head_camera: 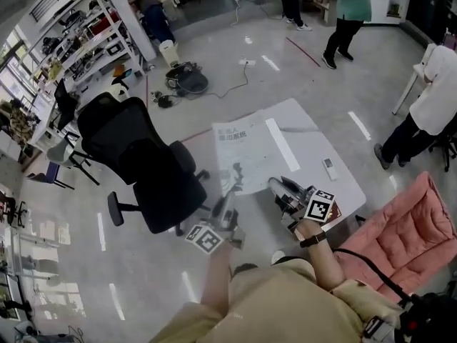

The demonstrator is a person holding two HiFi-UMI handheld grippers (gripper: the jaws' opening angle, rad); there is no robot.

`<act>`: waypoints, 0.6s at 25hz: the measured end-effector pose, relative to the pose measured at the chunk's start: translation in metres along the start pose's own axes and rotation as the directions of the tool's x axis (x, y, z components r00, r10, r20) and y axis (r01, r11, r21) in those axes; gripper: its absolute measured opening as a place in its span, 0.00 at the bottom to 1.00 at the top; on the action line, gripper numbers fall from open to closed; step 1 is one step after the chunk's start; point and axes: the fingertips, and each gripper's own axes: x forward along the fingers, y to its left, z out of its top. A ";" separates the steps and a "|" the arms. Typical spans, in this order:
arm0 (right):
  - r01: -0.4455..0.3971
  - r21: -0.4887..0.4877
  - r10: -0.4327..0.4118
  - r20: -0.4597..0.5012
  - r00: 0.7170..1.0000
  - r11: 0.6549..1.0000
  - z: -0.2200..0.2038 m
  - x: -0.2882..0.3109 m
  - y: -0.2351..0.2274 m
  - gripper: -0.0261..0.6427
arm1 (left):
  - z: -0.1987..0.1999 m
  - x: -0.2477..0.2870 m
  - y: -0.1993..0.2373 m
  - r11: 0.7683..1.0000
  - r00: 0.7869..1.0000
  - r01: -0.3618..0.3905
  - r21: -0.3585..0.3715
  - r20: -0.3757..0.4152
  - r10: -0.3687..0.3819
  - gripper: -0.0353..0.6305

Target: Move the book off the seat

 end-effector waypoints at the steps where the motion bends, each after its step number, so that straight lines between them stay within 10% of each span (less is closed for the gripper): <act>1: 0.007 -0.005 -0.007 0.010 1.000 1.000 0.015 -0.012 -0.012 0.13 | -0.013 0.019 -0.002 1.000 1.000 0.007 -0.002 -0.011 -0.007 0.15; 9: 0.165 0.005 -0.162 0.199 0.967 0.986 0.117 -0.106 -0.068 0.13 | -0.086 0.159 -0.034 0.991 0.966 0.124 -0.047 -0.223 -0.132 0.15; 15: 0.347 -0.028 -0.313 0.369 0.875 0.938 0.161 -0.135 -0.085 0.14 | -0.113 0.236 -0.033 0.952 0.865 0.263 -0.158 -0.398 -0.305 0.15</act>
